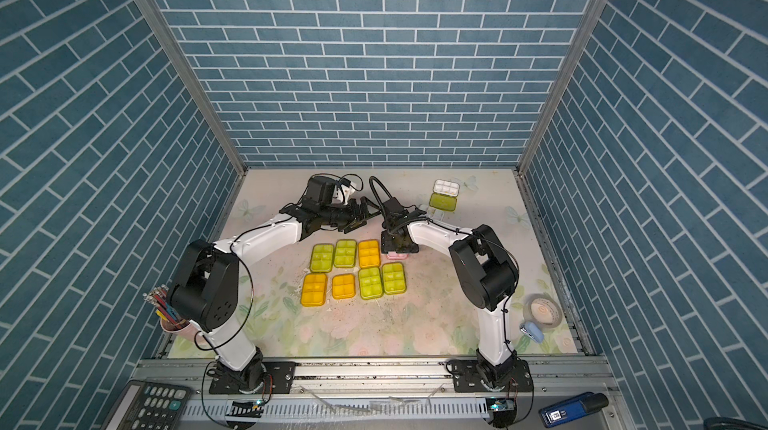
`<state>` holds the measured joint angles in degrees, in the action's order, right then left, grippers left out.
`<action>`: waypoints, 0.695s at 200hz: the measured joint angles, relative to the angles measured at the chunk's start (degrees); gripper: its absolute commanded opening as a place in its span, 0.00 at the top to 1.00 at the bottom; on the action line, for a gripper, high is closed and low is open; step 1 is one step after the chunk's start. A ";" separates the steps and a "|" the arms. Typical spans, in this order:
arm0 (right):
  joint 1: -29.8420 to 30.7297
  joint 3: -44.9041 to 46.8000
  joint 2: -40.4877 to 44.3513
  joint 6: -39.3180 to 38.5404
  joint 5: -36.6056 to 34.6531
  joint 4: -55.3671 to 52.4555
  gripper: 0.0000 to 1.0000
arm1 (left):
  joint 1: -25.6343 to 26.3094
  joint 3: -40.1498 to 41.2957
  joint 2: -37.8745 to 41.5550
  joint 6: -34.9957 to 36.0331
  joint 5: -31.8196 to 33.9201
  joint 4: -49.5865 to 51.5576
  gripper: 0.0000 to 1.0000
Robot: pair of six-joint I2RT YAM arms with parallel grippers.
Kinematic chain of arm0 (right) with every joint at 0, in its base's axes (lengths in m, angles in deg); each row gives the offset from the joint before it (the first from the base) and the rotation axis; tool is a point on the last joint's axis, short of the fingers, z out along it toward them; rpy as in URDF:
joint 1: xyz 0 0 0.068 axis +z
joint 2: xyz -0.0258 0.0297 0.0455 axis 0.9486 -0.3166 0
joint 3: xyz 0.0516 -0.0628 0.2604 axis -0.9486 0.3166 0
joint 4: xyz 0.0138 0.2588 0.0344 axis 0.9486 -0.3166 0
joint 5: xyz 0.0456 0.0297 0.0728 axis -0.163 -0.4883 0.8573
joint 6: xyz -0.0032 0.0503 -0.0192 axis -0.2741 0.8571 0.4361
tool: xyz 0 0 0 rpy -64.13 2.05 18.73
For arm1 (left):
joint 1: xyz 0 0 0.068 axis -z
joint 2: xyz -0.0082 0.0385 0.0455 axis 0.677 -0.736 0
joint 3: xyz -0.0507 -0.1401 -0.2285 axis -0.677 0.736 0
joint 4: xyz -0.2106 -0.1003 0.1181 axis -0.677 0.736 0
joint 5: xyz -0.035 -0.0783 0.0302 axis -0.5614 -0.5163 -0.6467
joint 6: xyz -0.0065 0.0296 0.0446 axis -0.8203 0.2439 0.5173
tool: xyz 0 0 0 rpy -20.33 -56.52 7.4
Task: Close pillboxes
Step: Place the pillbox at the center of the board.
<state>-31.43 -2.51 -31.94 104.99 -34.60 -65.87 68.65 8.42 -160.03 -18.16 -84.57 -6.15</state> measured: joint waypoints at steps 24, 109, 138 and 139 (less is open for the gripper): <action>0.35 0.85 0.04 1.01 -0.07 0.04 0.35 | -0.07 0.50 0.00 -0.42 0.09 0.15 0.07; 1.36 3.13 1.09 3.78 0.00 1.66 0.31 | 0.11 0.50 0.00 -1.11 -0.92 -1.81 0.07; 1.44 3.85 1.46 4.26 -0.11 2.60 0.25 | 0.13 0.50 0.00 -1.27 -1.29 -1.81 0.07; 1.44 3.85 1.46 4.26 -0.11 2.60 0.25 | 0.11 0.50 -0.02 -1.27 -1.31 -1.84 0.07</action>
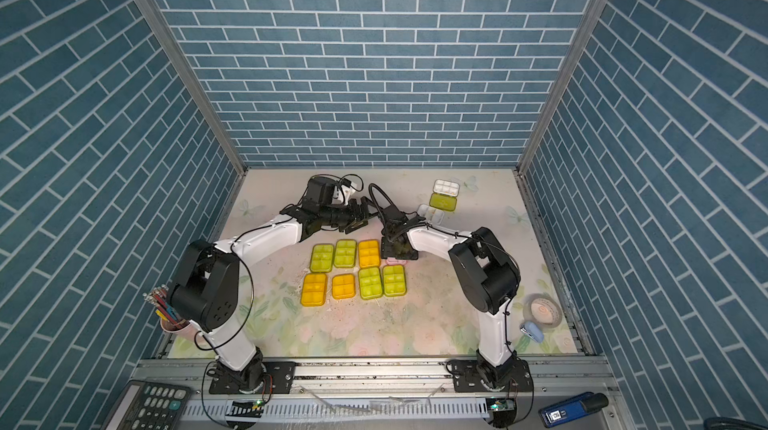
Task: Close pillboxes
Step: Place the pillbox at the center of the board, then move the pillbox to the center of the board.
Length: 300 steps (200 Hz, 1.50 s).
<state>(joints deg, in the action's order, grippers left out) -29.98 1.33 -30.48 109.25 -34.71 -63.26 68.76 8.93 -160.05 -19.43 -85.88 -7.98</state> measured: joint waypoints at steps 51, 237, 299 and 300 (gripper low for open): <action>0.33 0.11 0.31 0.57 0.52 0.28 0.14 | 0.02 0.00 0.00 -0.02 -0.11 -0.02 0.06; -23.63 -0.81 10.23 -7.65 -0.02 1.68 0.11 | 2.10 -8.22 -10.69 1.29 -1.53 -0.72 0.07; -29.49 -3.06 -0.55 -7.78 9.29 8.59 0.11 | 2.54 -16.35 -21.11 -2.40 -1.33 -3.58 0.07; -29.55 -3.13 -0.70 -7.78 9.42 8.70 0.11 | 2.54 -16.44 -21.22 -2.43 -1.31 -3.63 0.07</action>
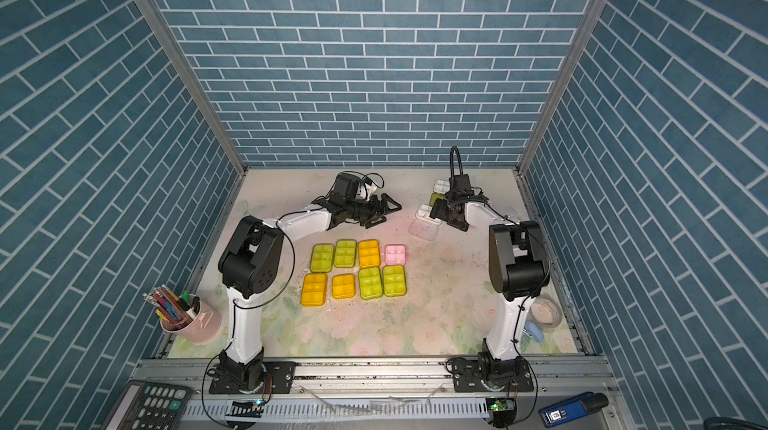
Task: Close pillboxes
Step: Move the pillbox to the center of the board.
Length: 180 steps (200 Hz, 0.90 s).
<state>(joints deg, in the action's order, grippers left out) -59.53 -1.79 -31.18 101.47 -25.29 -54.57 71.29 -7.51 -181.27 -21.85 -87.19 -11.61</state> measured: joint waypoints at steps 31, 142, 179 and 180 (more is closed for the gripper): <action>-0.87 -2.10 -4.24 0.02 3.85 2.38 0.13 | 0.20 -3.93 -4.70 -1.51 -0.28 -0.52 0.07; 1.53 -5.66 -10.45 0.24 15.58 13.51 0.21 | -0.24 -5.51 -8.02 -3.28 -1.55 -2.10 0.07; 6.14 -11.04 -14.58 0.04 18.56 14.29 0.21 | -1.38 -1.38 -7.32 -3.34 -1.46 -4.37 0.07; 6.32 -11.30 -14.75 0.02 18.64 14.25 0.21 | -1.40 -1.25 -7.28 -3.34 -1.44 -4.42 0.07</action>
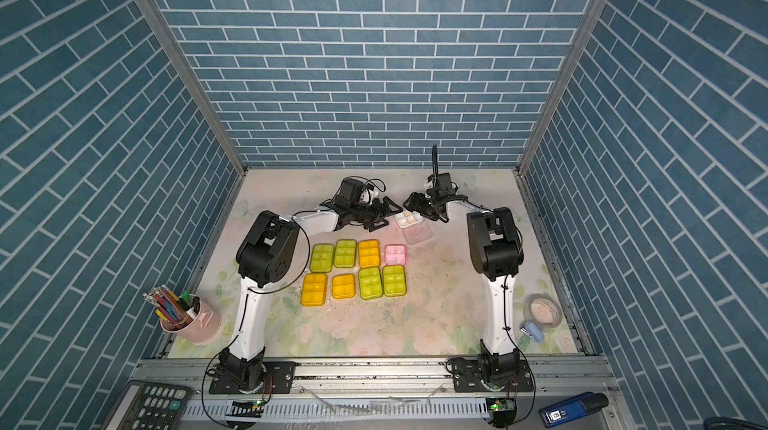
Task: Close pillboxes
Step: Move the pillbox to the center of the board.
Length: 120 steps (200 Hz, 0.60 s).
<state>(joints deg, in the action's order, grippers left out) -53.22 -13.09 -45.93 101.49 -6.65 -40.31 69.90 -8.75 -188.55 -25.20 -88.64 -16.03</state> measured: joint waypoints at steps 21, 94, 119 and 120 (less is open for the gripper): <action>2.19 -3.52 -2.29 -0.11 1.25 -0.55 0.21 | -0.61 3.82 1.75 0.02 0.37 -0.66 0.07; 2.91 -1.70 3.82 -0.22 -2.40 -6.29 0.23 | -2.10 5.88 7.91 1.95 1.27 -1.01 0.07; 1.31 4.83 13.14 2.45 -4.94 -7.41 0.23 | -2.19 2.56 6.12 3.37 1.20 1.46 0.07; 1.16 5.29 13.68 2.73 -5.01 -7.32 0.23 | -2.19 2.45 6.08 3.41 1.20 1.55 0.07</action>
<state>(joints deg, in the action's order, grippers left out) -52.06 -7.80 -32.25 104.22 -11.65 -47.64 67.71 -6.31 -182.47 -21.79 -87.43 -14.47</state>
